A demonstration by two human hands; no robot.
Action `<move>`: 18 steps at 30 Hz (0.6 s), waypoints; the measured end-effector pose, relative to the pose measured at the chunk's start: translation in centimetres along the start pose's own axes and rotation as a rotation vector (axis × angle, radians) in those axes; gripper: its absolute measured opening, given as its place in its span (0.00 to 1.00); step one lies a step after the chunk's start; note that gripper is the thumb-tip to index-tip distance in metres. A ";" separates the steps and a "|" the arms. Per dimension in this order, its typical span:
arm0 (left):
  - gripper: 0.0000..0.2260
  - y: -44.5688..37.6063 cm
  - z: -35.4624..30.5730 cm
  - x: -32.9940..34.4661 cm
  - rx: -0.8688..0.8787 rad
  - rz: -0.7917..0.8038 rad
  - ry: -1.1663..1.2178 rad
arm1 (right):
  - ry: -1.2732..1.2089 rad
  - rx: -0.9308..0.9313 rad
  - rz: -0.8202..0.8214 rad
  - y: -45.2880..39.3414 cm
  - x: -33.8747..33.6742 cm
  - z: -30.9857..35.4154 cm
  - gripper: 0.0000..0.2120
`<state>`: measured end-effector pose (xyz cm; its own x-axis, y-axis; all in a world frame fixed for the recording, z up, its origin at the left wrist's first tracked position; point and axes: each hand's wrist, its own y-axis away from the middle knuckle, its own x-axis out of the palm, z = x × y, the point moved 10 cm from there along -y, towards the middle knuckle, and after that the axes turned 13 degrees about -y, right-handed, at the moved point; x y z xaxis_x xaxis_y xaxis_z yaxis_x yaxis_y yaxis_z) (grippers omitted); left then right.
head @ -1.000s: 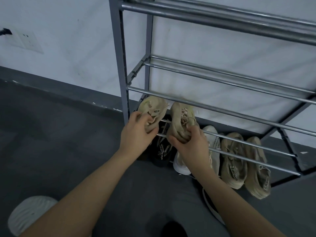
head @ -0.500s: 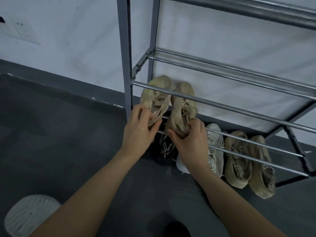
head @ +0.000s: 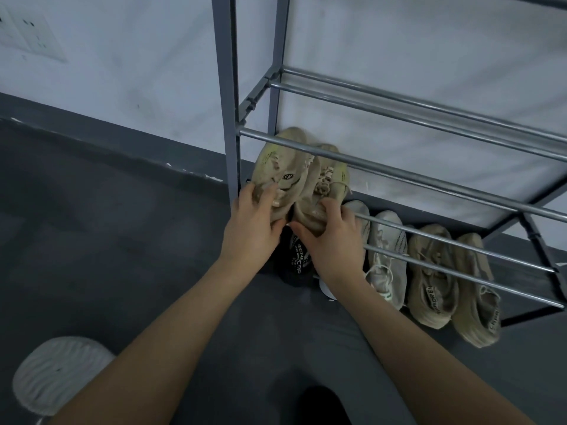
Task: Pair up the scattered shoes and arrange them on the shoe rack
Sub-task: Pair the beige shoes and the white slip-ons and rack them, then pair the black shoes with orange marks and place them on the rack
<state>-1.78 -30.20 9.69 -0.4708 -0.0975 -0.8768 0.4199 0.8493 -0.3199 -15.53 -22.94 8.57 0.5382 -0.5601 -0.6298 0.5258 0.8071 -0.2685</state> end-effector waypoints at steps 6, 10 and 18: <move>0.28 0.1 -0.1 -0.4 0.030 0.056 -0.109 | 0.030 0.012 0.025 0.7 0.0 -0.2 0.31; 0.28 2.3 0.1 -1.7 0.032 0.054 -0.172 | 0.091 -0.012 0.043 2.0 -0.9 0.8 0.31; 0.23 11.6 -2.2 -2.4 0.037 0.145 -0.093 | 0.065 -0.206 0.125 9.4 -5.2 2.2 0.19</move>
<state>2.50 -18.97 8.83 -0.3300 -0.0243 -0.9437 0.5075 0.8384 -0.1991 -11.97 -12.88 10.95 0.5434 -0.4460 -0.7112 0.3086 0.8940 -0.3248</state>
